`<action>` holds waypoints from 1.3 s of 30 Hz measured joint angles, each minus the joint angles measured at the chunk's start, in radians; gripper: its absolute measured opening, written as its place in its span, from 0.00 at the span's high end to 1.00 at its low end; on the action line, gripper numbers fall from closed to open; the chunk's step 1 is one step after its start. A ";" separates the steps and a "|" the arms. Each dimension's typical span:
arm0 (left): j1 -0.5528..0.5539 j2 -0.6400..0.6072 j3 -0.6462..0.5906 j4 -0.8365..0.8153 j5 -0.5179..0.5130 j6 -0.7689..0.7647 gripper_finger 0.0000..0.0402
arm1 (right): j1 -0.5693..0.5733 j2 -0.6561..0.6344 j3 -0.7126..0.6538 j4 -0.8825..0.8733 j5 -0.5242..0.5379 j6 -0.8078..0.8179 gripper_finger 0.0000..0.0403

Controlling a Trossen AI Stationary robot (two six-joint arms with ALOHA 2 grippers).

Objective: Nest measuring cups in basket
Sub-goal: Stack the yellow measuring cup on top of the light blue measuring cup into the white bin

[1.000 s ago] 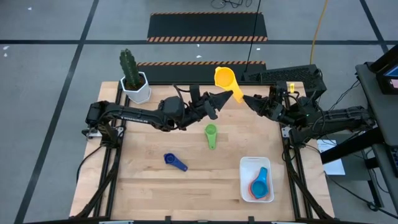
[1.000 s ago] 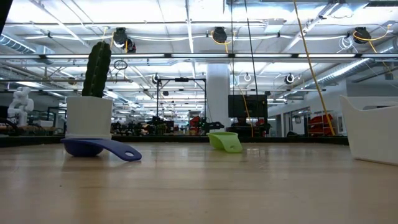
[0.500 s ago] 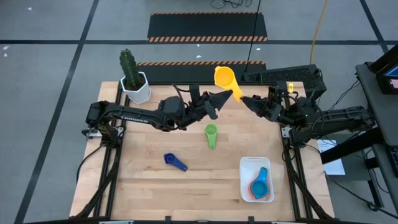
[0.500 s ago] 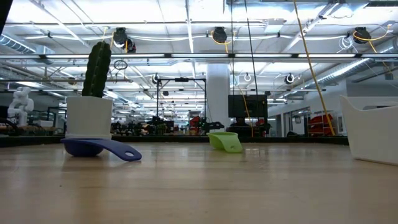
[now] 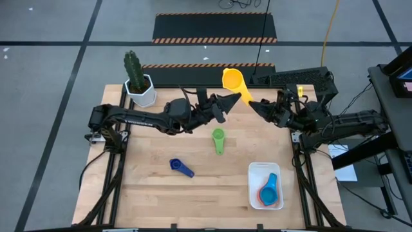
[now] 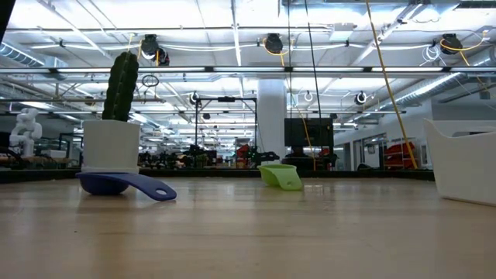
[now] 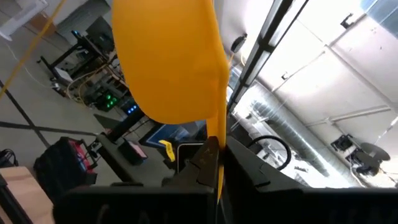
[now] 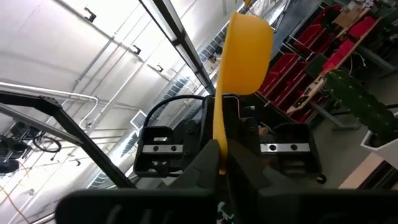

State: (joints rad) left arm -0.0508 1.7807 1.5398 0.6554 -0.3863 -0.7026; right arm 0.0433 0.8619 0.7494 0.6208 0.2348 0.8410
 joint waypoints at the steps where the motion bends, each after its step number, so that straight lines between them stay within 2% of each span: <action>1: 0.000 -0.001 0.000 -0.014 0.012 -0.006 0.95 | -0.005 -0.003 -0.001 -0.002 -0.002 0.004 0.98; 8: -0.004 -0.017 -0.005 -0.201 0.159 -0.089 0.82 | -0.062 -0.088 -0.001 -0.056 -0.074 0.043 0.99; 13: -0.003 -0.089 0.001 -0.387 0.199 -0.145 0.73 | -0.105 -0.178 -0.001 -0.185 -0.163 0.113 1.00; 20: -0.029 -0.142 -0.002 -0.506 0.213 -0.119 0.71 | -0.115 -0.239 0.000 -0.305 -0.237 0.161 1.00; 24: -0.037 -0.164 -0.001 -0.580 0.261 -0.144 0.71 | -0.116 -0.260 0.000 -0.323 -0.314 0.207 1.00; 29: -0.058 -0.203 -0.003 -0.686 0.308 -0.165 0.71 | -0.116 -0.283 0.001 -0.399 -0.516 0.335 1.00; 34: -0.077 -0.226 -0.003 -0.782 0.332 -0.163 0.71 | -0.116 -0.283 0.002 -0.490 -0.773 0.452 1.00; 39: -0.092 -0.231 -0.003 -0.799 0.336 -0.167 0.71 | -0.116 -0.272 0.002 -0.654 -1.045 0.486 1.00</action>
State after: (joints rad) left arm -0.1430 1.5497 1.5372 -0.1440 -0.0505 -0.8701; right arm -0.0727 0.5896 0.7509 -0.0334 -0.8099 1.3271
